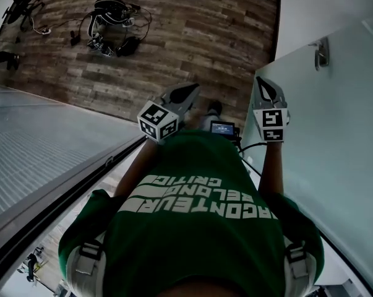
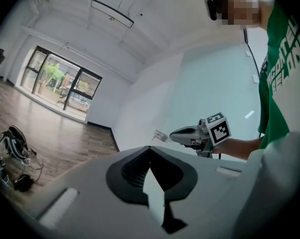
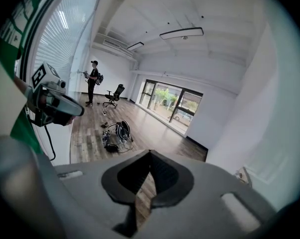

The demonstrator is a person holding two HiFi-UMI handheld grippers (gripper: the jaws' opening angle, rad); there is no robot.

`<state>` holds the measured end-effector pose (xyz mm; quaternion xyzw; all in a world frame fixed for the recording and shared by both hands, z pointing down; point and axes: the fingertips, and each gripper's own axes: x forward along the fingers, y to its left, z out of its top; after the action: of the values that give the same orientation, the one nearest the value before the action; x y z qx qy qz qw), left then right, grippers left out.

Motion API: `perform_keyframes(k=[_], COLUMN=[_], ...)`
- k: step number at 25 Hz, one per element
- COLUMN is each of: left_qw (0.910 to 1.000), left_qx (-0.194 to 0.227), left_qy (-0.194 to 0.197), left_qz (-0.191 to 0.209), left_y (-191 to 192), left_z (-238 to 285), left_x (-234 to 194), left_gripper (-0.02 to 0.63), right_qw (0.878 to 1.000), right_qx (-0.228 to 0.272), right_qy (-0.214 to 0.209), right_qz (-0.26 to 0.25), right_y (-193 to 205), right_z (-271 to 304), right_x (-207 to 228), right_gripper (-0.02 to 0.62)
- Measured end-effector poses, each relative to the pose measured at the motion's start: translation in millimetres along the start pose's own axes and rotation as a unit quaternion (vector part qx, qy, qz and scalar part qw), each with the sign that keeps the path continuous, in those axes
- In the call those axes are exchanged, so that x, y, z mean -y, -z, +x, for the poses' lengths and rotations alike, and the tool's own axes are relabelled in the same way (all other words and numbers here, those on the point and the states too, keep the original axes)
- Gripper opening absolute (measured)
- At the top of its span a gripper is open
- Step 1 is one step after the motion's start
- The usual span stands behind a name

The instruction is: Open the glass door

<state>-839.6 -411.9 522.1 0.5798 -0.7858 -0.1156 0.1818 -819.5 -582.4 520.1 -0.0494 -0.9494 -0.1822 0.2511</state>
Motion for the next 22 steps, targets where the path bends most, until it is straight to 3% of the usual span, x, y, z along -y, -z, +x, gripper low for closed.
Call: perform_keyframes(k=[4,15,22], left_qw=[0.9999,0.9992,0.9995], left_qx=[-0.008,-0.026,-0.012], left_qy=[0.012,0.029,0.023], left_qz=[0.002,0.008,0.02], left_y=[9.3,24.1,20.4], left_z=[-7.7,-8.9,19.6], left_x=[9.0,31.7,51.8], left_gripper=[0.015,0.015,0.015], right_qw=[1.0,1.0,0.999], right_qx=[0.004,0.01,0.038], right_qy=[-0.001,-0.023,-0.031], right_qz=[0.002,-0.009,0.006], right_y=[4.4,21.9,29.8], right_z=[-22.6,-48.5,-61.4], right_x=[-27.0,-50.7,-28.7], right_gripper=[-0.007,-0.006,-0.006])
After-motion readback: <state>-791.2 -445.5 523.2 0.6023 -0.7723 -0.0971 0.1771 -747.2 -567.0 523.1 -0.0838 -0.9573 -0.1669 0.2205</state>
